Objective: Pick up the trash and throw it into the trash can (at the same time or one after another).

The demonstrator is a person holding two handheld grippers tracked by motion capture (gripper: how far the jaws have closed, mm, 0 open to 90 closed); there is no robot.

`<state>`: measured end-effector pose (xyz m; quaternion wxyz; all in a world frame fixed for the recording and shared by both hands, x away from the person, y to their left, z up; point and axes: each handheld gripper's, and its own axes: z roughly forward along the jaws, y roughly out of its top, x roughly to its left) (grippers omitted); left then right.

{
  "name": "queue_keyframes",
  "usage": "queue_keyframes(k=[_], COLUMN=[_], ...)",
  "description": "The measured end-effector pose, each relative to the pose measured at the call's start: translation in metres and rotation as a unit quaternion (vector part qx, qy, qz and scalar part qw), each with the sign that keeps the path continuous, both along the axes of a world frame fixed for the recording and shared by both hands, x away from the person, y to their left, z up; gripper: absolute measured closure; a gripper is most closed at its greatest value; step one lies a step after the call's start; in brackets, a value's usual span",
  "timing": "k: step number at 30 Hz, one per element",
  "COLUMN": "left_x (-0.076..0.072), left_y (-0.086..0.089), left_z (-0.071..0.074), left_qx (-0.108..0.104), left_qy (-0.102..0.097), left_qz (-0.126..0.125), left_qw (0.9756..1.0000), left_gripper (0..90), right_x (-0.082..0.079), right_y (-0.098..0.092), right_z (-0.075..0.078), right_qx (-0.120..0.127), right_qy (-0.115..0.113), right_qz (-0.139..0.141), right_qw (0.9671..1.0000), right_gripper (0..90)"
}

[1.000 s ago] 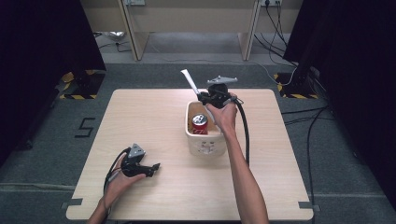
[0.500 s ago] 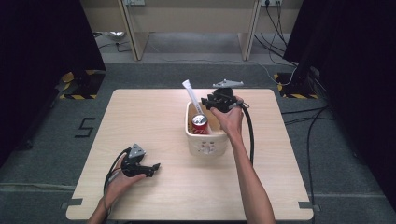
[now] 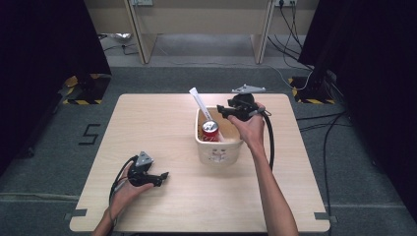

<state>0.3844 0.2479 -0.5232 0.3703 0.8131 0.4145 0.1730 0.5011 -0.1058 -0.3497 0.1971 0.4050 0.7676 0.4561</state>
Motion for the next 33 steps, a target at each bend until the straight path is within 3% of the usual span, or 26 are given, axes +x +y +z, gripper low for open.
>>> queue_keyframes(k=[11,19,33], left_x=[0.000,0.000,0.000], left_y=[0.000,0.000,0.000], left_z=[0.000,0.000,0.000], left_qx=[0.000,0.000,0.000], left_qy=[0.000,0.000,0.000], left_qz=[0.000,0.000,0.000], left_qw=[1.0000,1.0000,1.0000], left_gripper=[14.1,14.1,14.1], right_x=[-0.011,-0.021,-0.044], right_y=[-0.014,-0.021,-0.042], right_z=[-0.002,0.000,-0.007], right_qx=[-0.010,-0.005,-0.018], right_qy=[0.005,-0.001,-0.003], right_qz=[-0.004,-0.015,-0.019], right_qw=[0.9999,0.9999,0.9996], right_gripper=[35.9,27.0,27.1])
